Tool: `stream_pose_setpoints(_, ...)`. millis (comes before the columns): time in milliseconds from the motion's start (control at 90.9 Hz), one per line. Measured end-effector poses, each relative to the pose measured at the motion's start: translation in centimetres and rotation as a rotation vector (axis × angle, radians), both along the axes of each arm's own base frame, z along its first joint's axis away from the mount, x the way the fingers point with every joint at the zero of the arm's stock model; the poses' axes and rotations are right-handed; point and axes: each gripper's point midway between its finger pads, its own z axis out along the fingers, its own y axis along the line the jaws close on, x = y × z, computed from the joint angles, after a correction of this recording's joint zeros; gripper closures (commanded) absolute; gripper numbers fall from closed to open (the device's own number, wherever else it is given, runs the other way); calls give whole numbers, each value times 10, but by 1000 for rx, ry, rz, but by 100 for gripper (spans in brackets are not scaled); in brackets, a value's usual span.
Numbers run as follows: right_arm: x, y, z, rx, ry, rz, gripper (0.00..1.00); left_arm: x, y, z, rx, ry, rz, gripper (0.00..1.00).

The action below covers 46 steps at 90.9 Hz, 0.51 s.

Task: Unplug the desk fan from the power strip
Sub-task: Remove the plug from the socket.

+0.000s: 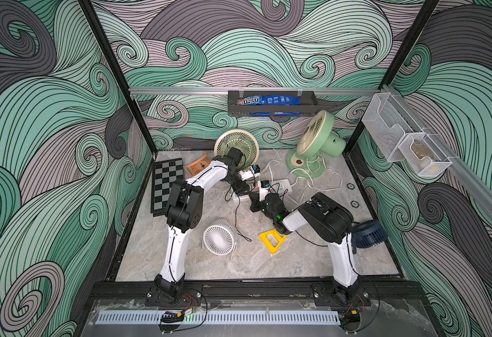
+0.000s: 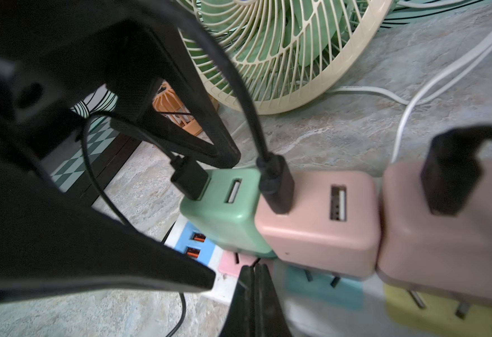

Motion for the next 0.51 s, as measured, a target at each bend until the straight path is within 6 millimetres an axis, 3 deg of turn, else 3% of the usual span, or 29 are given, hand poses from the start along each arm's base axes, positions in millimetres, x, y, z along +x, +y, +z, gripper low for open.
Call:
stream_pose_setpoints(231, 3, 0, 0, 0, 8, -16, 100, -1, -2, -6, 24, -3, -11, 50)
stream_pose_setpoints(506, 4, 0, 0, 5, 14, -31, 100, -1, -2, -8, 52, -22, -27, 78)
